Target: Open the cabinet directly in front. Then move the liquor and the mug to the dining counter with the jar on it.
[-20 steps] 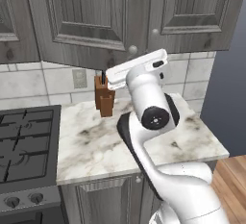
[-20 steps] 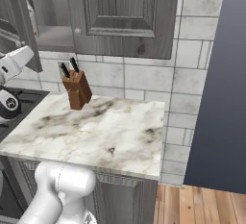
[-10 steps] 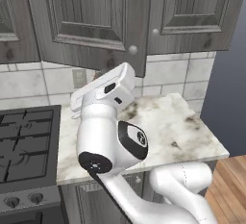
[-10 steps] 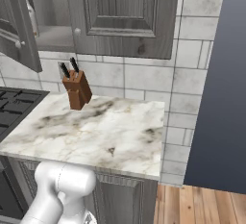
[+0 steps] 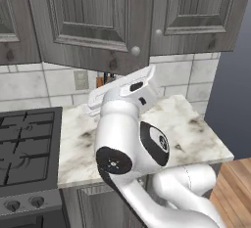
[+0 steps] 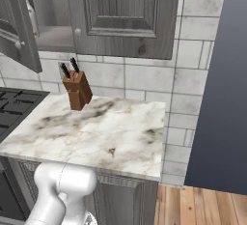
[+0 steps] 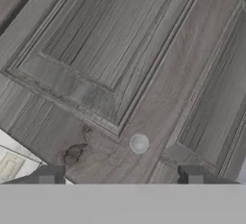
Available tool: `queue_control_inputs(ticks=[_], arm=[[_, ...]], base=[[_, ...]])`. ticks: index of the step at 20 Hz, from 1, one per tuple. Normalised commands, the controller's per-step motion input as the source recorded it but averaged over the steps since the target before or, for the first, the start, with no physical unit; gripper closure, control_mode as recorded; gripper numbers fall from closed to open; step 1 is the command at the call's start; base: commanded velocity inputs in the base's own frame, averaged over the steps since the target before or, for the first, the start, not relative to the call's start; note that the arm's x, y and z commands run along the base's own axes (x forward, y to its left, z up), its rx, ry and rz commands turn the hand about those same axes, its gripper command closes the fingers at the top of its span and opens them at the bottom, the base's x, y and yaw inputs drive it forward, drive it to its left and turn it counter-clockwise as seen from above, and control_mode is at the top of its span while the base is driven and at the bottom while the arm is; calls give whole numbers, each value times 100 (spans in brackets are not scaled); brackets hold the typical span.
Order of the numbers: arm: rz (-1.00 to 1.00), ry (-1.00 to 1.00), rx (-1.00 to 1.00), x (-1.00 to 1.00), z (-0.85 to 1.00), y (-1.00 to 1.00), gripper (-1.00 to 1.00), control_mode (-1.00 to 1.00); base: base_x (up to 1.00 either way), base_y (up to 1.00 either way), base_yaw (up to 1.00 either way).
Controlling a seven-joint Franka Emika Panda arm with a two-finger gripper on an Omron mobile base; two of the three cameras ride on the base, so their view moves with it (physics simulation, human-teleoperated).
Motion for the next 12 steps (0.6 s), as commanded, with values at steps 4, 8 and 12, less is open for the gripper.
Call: queue_control_inputs(ticks=[4,8,12], arm=[[0,0,36,-8,3,-100,-100,-100],[0,0,41,0,14,-100,-100,-100],[6,8,33,4,8,-99,-100,-100]], base=[[0,0,0],[0,0,0],[0,0,0]])
